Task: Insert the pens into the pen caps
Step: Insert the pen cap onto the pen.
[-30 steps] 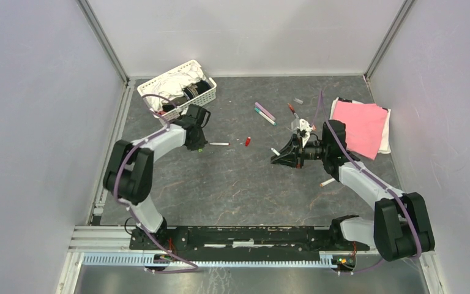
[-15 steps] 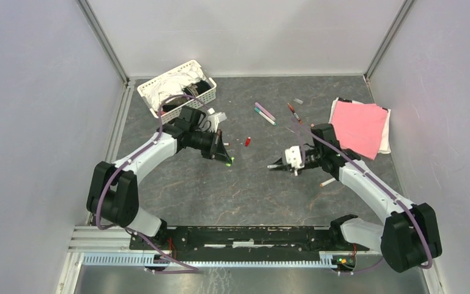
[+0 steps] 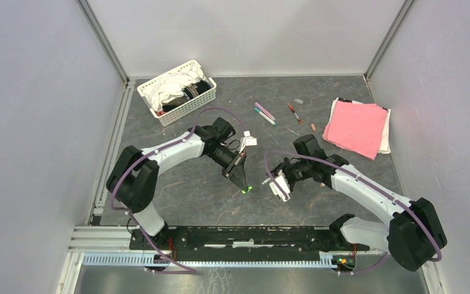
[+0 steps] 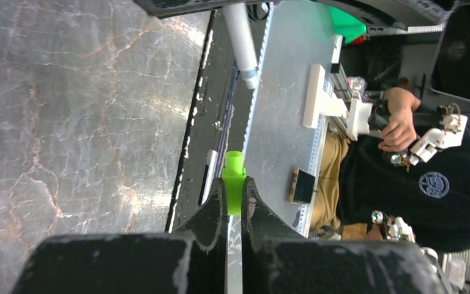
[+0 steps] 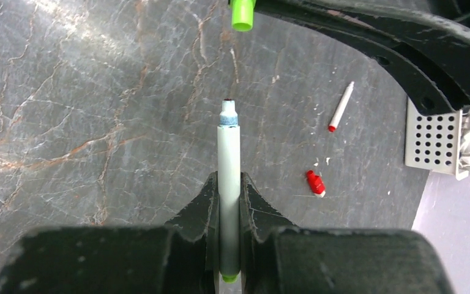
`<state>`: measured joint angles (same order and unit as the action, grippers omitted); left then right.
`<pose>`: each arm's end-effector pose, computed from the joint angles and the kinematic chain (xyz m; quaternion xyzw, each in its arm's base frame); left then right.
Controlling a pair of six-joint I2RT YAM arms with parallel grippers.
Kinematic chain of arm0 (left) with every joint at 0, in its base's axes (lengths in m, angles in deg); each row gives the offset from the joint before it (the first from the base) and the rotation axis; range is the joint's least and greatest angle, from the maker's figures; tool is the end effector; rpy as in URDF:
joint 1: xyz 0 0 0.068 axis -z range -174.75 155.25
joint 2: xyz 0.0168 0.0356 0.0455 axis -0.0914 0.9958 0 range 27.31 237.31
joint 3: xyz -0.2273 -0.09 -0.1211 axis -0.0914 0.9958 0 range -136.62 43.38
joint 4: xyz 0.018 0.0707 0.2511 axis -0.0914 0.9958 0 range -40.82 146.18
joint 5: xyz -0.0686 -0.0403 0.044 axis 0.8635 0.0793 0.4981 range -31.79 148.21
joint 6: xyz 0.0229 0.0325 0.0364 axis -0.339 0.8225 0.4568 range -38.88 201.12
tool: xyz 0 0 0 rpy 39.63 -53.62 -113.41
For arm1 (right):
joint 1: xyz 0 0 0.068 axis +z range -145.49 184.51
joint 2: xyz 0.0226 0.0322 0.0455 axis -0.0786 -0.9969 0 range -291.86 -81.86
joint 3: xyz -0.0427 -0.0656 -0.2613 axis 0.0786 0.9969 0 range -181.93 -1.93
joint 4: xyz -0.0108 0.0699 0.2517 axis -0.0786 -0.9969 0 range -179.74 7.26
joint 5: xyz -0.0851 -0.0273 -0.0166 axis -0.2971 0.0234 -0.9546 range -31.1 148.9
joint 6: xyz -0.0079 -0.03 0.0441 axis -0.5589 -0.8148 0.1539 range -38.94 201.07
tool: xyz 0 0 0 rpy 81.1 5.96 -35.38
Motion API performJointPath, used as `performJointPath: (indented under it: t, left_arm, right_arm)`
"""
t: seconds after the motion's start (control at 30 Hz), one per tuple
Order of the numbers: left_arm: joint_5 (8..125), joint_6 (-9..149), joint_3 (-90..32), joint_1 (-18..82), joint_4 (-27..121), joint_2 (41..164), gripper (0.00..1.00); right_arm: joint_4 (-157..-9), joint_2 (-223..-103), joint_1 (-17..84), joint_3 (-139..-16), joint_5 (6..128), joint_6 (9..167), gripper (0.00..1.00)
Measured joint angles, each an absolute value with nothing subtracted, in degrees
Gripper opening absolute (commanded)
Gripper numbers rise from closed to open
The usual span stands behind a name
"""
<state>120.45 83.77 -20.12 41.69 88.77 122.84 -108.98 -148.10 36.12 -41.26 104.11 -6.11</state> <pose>0.2336 -0.2117 0.2112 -0.3606 -0.7688 0.5279 0.0175 0.1730 0.1363 0.2185 -0.8157 0.3414 0.1867 0.4281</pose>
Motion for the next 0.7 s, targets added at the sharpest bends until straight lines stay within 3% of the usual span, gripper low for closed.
performJointPath:
  t: [0.7]
  left_arm:
    - [124.47, 87.25, -24.01, 44.99, 91.61, 129.9, 0.02]
  right_arm:
    - [-103.97, -147.75, 40.3, -38.42, 101.4, -2.88, 0.0]
